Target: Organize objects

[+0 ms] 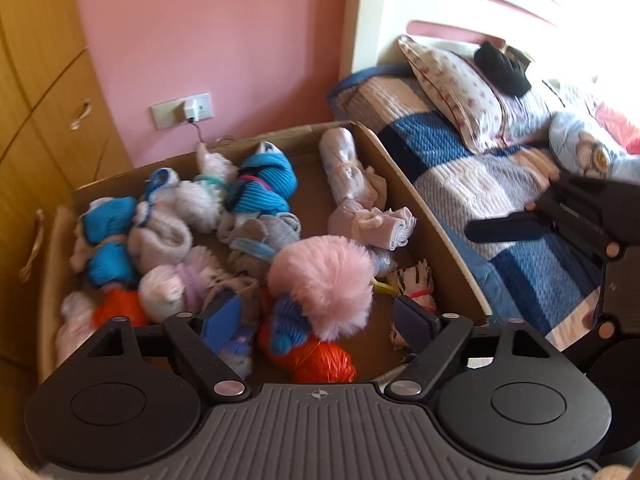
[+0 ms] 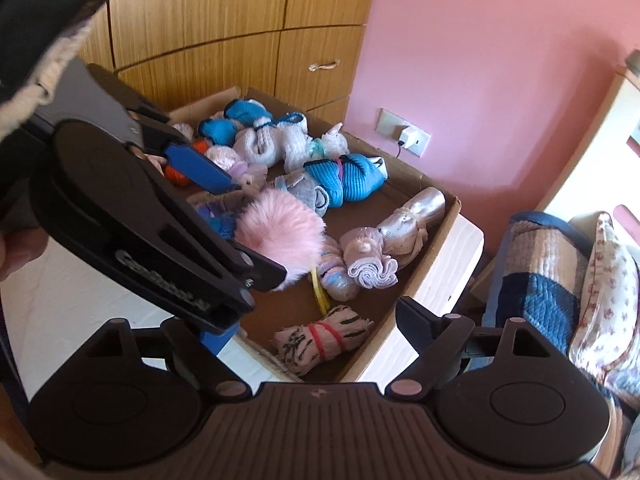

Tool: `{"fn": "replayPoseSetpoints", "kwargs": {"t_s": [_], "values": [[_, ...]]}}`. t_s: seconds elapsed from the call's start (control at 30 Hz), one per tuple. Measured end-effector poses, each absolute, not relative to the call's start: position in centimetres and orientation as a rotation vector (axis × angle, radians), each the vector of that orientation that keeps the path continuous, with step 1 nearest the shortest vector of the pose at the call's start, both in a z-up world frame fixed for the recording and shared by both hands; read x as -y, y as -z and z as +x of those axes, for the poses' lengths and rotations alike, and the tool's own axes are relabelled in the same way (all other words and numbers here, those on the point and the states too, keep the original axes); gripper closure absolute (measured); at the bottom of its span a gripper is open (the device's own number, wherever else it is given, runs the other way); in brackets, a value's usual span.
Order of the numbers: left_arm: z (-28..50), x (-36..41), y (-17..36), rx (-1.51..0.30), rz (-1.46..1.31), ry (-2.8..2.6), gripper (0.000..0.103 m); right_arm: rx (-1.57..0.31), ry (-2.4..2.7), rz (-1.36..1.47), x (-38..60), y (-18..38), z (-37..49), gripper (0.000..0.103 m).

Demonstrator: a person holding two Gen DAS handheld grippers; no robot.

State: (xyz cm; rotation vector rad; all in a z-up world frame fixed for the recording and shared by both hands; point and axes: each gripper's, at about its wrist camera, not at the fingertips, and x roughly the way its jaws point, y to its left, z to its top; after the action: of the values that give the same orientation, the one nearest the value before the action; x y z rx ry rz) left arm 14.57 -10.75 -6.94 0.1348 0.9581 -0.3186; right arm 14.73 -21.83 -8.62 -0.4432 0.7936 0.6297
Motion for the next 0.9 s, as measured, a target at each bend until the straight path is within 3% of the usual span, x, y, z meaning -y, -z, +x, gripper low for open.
{"fn": "replayPoseSetpoints", "kwargs": {"t_s": [0.2,0.3,0.53,0.9], "values": [[12.3,8.7,4.6,-0.950,0.052,0.236,0.009,-0.831,-0.554,-0.321,22.2,6.9,12.5,0.002],[10.5,8.0,3.4,-0.920,0.081,0.156,0.000,-0.855,-0.518,-0.251,22.3,6.0,11.0,0.001],[6.8,6.5,-0.4,-0.774,0.162,-0.006,0.000,-0.862,-0.473,-0.097,22.1,4.6,8.8,0.001],[5.2,6.5,-2.7,-0.748,0.268,-0.060,0.000,-0.835,-0.474,-0.047,20.9,3.4,8.1,0.001]]}}
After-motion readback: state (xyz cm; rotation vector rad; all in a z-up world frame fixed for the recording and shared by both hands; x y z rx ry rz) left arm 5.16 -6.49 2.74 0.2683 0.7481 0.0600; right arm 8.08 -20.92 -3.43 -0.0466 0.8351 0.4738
